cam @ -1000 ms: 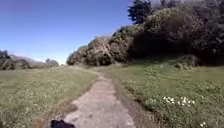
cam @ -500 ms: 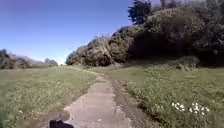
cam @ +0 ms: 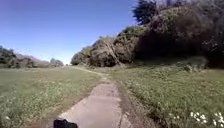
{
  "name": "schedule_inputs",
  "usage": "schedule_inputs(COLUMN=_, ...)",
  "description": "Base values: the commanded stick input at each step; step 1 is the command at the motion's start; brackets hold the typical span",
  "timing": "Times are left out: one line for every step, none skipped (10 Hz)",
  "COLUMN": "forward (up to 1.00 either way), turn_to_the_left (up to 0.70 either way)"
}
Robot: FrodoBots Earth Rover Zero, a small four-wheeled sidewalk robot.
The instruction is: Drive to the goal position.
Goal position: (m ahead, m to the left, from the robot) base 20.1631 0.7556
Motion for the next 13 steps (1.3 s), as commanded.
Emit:
schedule_inputs(forward=0.50, turn_to_the_left=0.00)
schedule_inputs(forward=0.50, turn_to_the_left=0.00)
schedule_inputs(forward=0.50, turn_to_the_left=0.00)
schedule_inputs(forward=0.50, turn_to_the_left=0.00)
schedule_inputs(forward=0.50, turn_to_the_left=0.00)
schedule_inputs(forward=0.50, turn_to_the_left=0.00)
schedule_inputs(forward=0.50, turn_to_the_left=0.00)
schedule_inputs(forward=0.50, turn_to_the_left=0.00)
schedule_inputs(forward=0.50, turn_to_the_left=0.00)
schedule_inputs(forward=0.50, turn_to_the_left=0.00)
schedule_inputs(forward=0.50, turn_to_the_left=0.00)
schedule_inputs(forward=0.50, turn_to_the_left=0.00)
schedule_inputs(forward=0.50, turn_to_the_left=0.00)
